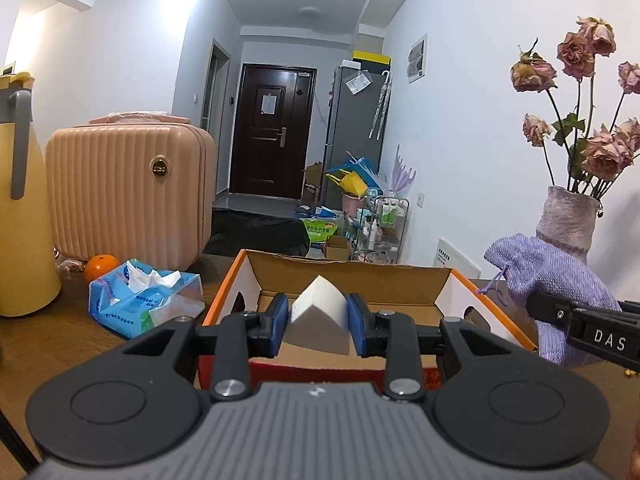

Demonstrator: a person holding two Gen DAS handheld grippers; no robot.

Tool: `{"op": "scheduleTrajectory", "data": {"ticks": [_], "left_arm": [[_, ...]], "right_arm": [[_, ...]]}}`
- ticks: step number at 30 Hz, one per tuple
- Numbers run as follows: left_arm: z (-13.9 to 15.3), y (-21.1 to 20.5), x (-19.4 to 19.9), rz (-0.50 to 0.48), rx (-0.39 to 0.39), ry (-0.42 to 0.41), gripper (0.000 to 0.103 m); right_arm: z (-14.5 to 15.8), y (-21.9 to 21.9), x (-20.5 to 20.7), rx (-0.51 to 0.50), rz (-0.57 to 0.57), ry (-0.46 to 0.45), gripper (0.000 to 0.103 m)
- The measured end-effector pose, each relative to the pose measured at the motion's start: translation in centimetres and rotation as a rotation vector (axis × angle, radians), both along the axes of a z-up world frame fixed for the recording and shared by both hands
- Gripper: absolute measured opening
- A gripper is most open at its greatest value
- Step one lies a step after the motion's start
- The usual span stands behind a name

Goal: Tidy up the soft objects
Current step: 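Lower the purple pouch into the cardboard box and open the right gripper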

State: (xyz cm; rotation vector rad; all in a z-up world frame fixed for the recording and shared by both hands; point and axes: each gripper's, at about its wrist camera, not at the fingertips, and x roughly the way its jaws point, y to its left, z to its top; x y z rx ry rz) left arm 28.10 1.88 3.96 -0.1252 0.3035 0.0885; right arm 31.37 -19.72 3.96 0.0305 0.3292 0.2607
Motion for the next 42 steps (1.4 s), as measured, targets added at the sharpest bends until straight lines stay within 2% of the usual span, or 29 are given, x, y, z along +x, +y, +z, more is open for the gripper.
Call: {"op": "scheduleTrajectory", "data": {"ticks": [42], "left_arm": [[-1.8, 1.9, 9.8, 0.032, 0.001, 0.068, 0.033]], "right_arm": [[-3.8, 4.1, 9.6, -0.058, 0.012, 0.159, 0.032]]}}
